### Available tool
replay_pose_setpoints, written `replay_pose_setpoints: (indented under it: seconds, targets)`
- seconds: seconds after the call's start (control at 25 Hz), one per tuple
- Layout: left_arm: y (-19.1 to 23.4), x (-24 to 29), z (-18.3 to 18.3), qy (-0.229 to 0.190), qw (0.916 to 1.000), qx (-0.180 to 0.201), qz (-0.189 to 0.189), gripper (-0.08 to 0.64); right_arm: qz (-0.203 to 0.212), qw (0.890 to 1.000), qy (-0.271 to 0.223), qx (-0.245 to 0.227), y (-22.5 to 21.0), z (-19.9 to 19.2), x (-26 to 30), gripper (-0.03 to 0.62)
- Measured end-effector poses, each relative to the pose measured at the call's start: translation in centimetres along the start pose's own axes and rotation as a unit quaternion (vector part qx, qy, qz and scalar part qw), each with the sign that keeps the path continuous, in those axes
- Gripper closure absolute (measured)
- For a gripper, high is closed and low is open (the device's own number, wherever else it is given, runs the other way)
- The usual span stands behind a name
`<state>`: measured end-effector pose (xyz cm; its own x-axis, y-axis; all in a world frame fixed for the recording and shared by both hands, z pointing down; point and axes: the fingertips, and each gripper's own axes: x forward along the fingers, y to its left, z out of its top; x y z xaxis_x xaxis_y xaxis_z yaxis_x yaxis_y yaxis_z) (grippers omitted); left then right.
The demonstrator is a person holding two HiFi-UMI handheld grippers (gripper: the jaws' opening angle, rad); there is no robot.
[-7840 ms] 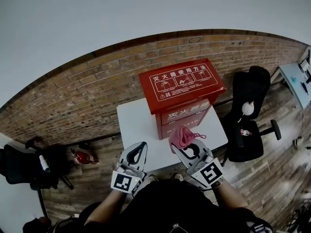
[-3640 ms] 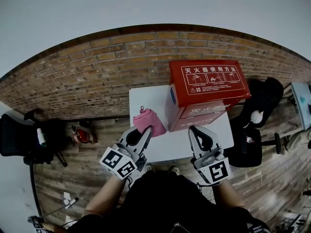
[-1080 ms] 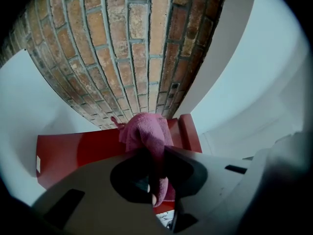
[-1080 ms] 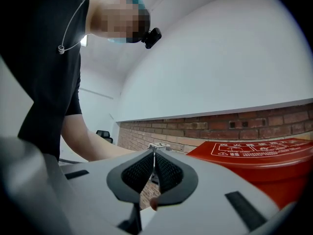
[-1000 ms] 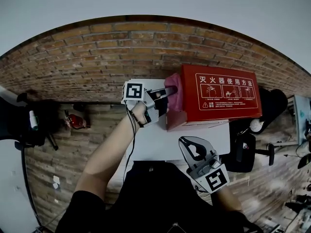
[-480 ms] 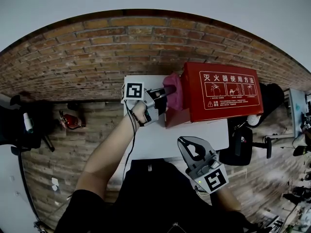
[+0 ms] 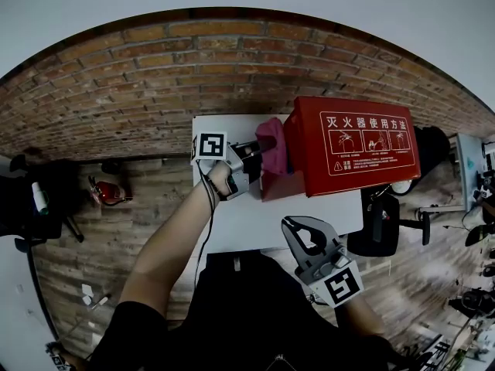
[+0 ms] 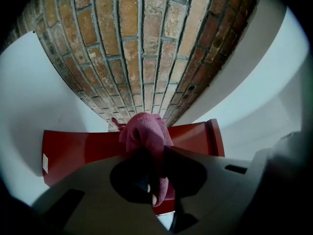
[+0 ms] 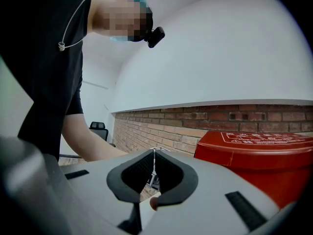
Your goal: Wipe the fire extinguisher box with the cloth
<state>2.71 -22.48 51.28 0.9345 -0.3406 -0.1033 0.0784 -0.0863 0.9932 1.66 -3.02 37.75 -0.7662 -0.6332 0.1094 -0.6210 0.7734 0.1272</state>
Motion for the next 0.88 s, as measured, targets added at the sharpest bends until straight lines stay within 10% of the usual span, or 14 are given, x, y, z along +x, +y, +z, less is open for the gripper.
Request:
replay_pose_setpoints:
  seconds: [0.88]
  targets:
    - [4.9, 0.0, 0.1, 0.007, 0.9997, -0.006, 0.022, 0.477, -0.01, 1.0, 0.015, -0.001, -0.9, -0.8, 0.4, 0.566]
